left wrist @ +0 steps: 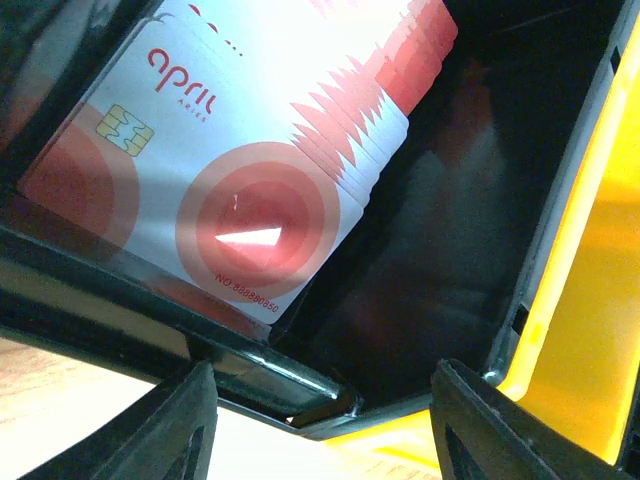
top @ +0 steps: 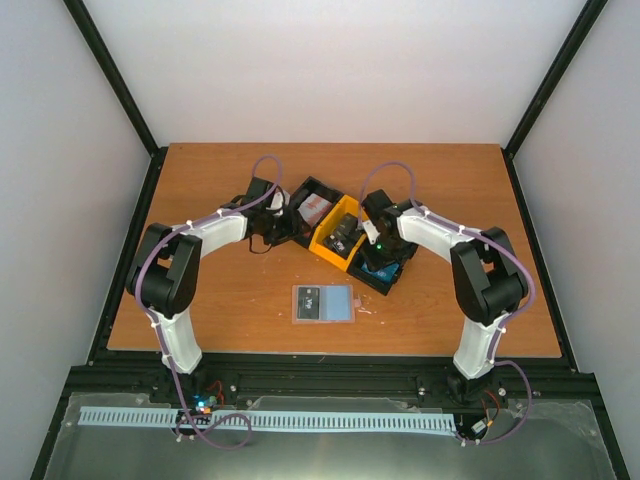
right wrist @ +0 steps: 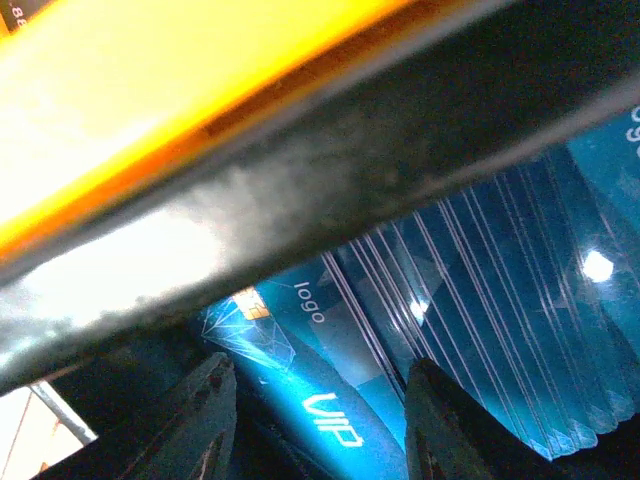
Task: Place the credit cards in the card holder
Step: Pick up the credit card from the storage box.
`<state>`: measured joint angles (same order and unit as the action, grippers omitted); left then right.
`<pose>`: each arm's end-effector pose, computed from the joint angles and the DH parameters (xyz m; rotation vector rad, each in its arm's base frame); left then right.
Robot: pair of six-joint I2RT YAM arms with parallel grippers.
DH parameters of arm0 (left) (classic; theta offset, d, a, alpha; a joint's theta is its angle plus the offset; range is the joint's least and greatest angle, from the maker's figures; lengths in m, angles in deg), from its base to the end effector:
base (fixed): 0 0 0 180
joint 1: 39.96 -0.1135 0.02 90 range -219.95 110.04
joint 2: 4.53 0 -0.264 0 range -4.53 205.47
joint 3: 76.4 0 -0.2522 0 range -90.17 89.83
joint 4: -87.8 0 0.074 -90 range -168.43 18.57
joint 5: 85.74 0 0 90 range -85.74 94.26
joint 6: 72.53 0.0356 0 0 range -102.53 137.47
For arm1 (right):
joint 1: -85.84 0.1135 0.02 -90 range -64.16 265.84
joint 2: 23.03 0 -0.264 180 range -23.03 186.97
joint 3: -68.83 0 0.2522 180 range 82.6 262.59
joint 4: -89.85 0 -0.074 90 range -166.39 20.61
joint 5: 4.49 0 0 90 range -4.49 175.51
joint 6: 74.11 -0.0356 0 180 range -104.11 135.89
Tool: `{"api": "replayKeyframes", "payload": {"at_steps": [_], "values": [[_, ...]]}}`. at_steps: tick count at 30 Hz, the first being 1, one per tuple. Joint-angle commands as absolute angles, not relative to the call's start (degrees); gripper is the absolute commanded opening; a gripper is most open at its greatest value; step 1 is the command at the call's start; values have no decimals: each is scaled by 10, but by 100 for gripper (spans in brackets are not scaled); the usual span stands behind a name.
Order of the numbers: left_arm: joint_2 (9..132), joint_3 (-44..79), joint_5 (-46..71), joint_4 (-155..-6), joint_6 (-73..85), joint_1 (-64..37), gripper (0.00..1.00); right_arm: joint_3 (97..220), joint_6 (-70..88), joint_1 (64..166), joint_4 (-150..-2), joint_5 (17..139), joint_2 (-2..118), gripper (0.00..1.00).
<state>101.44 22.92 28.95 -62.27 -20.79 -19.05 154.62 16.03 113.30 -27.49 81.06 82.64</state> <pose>0.3509 -0.1500 0.1722 -0.2221 2.6706 -0.9222 0.3028 0.1605 0.1734 -0.7300 2.9399 0.1610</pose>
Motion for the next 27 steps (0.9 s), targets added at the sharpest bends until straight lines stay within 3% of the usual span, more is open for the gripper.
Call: {"api": "replayKeyframes", "payload": {"at_steps": [1,27], "values": [[1024,231,292,-639,-215,-195,60,1536,162,1142,-279,854,851,48],[1041,236,309,-653,-228,-194,55,1568,146,1110,-222,594,817,34]]}}
